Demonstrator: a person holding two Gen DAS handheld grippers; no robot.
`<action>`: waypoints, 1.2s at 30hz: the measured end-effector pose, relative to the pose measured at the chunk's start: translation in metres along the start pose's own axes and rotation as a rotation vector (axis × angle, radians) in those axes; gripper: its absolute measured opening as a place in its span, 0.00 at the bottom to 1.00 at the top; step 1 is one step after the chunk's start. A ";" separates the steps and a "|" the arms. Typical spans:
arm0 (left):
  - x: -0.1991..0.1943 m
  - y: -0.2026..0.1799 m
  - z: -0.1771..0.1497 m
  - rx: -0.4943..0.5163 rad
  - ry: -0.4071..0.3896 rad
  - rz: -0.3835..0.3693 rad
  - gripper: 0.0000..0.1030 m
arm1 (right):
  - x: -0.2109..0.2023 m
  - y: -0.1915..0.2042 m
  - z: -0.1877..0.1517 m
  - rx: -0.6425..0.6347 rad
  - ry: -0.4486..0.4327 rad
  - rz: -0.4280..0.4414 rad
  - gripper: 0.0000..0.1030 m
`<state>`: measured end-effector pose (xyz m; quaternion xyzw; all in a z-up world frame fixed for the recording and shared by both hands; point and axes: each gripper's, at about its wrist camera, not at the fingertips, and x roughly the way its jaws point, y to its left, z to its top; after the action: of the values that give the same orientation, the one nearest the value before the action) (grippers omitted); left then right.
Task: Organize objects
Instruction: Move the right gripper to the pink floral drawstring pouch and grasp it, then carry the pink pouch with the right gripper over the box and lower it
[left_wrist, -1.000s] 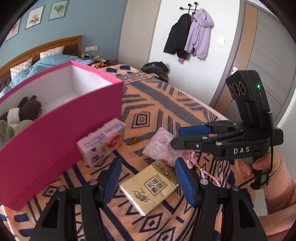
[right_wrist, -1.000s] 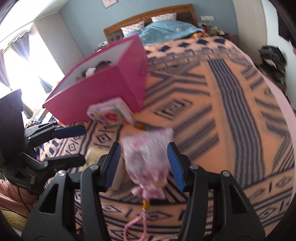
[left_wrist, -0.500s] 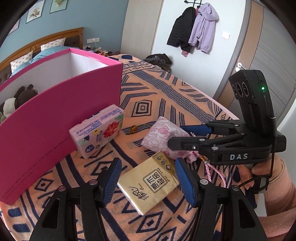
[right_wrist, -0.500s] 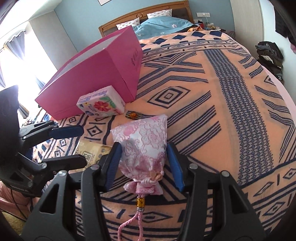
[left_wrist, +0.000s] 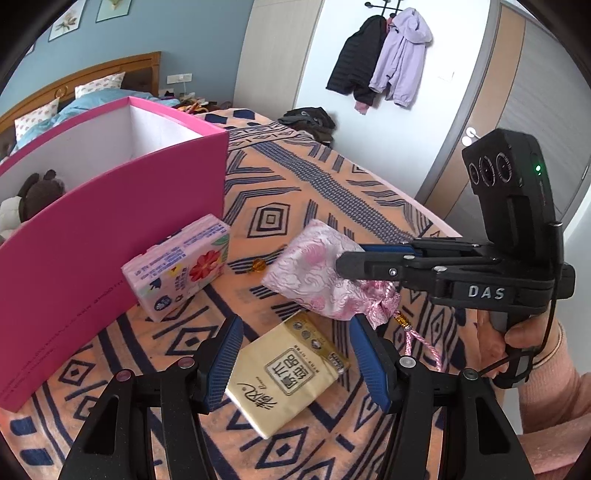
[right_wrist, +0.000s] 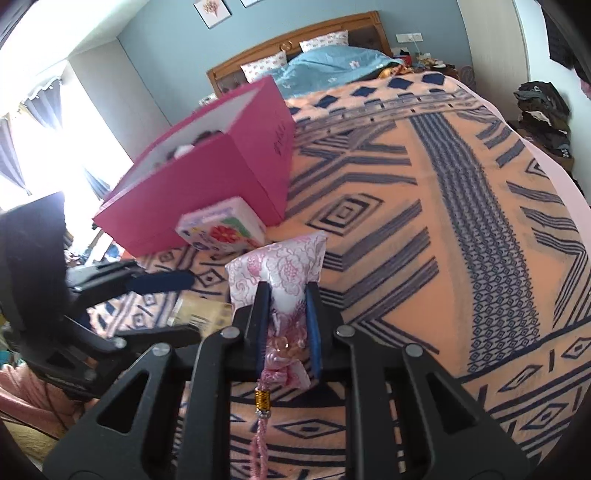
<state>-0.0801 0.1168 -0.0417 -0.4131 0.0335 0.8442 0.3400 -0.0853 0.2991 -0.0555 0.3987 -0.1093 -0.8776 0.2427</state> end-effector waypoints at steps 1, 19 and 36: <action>0.000 -0.001 0.000 0.001 0.000 -0.006 0.60 | -0.003 0.003 0.001 -0.003 -0.009 0.011 0.20; -0.040 0.005 0.008 -0.016 -0.096 -0.107 0.57 | -0.022 0.049 0.026 -0.081 -0.095 0.142 0.20; -0.072 0.015 0.018 0.001 -0.182 -0.088 0.48 | -0.022 0.073 0.043 -0.122 -0.122 0.224 0.19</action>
<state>-0.0702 0.0720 0.0188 -0.3357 -0.0153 0.8624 0.3787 -0.0806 0.2476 0.0158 0.3143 -0.1142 -0.8726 0.3561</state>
